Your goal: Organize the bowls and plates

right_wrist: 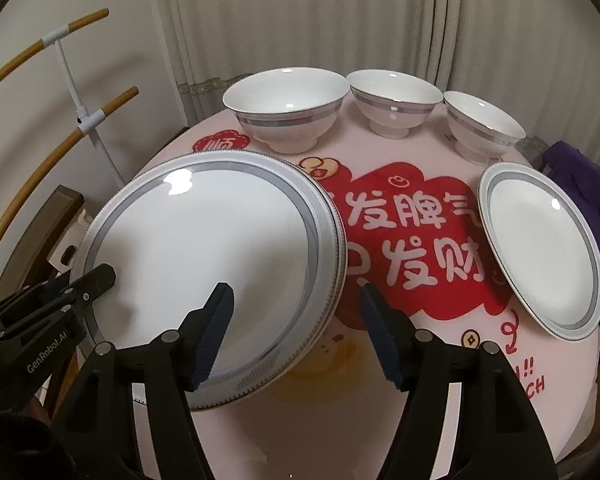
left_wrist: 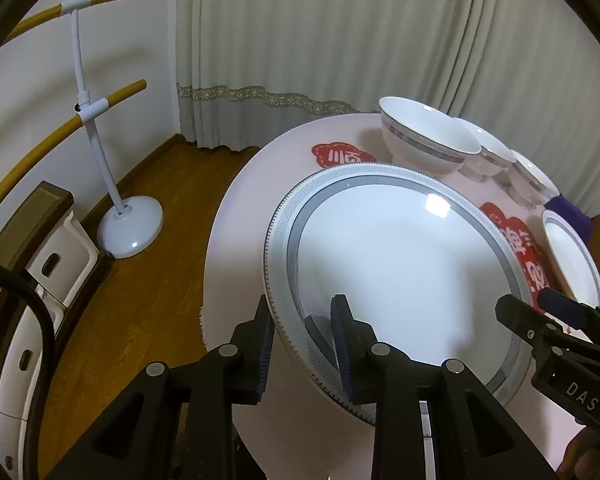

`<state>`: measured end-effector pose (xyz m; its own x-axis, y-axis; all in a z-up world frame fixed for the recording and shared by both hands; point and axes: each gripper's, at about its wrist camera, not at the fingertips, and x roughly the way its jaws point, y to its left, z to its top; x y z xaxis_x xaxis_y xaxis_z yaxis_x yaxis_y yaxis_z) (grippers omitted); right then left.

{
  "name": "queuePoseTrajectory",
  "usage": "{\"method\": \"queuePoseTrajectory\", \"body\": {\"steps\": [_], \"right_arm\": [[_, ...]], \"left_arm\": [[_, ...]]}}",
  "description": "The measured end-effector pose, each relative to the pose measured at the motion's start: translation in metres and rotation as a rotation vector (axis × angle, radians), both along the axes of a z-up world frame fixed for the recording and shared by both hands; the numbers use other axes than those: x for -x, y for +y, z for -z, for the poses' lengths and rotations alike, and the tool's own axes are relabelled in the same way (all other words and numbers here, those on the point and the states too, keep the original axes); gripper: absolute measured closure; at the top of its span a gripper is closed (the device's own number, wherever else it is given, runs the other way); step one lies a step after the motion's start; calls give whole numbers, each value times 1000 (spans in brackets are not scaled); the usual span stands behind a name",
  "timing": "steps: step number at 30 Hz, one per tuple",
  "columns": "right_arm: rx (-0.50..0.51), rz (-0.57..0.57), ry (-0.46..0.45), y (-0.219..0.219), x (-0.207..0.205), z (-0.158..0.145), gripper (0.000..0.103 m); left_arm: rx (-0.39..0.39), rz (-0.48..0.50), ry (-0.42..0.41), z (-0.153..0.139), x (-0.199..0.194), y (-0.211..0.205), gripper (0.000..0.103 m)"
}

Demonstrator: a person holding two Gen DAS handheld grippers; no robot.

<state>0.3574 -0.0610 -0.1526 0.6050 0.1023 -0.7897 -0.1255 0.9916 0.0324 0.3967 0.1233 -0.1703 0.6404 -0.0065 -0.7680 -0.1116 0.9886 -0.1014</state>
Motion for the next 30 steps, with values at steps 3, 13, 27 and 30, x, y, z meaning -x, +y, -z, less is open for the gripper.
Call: {"method": "queuePoseTrajectory", "body": {"steps": [3, 13, 27, 30], "right_arm": [[-5, 5, 6, -2, 0, 2, 33], [-23, 13, 18, -6, -2, 6, 32], [-34, 2, 17, -1, 8, 4, 31], [-36, 0, 12, -1, 12, 2, 30]], "left_arm": [[-23, 2, 3, 0, -1, -3, 77], [-41, 6, 19, -2, -5, -6, 75], [-64, -17, 37, -6, 2, -10, 59], [-68, -19, 40, -7, 6, -11, 53]]}}
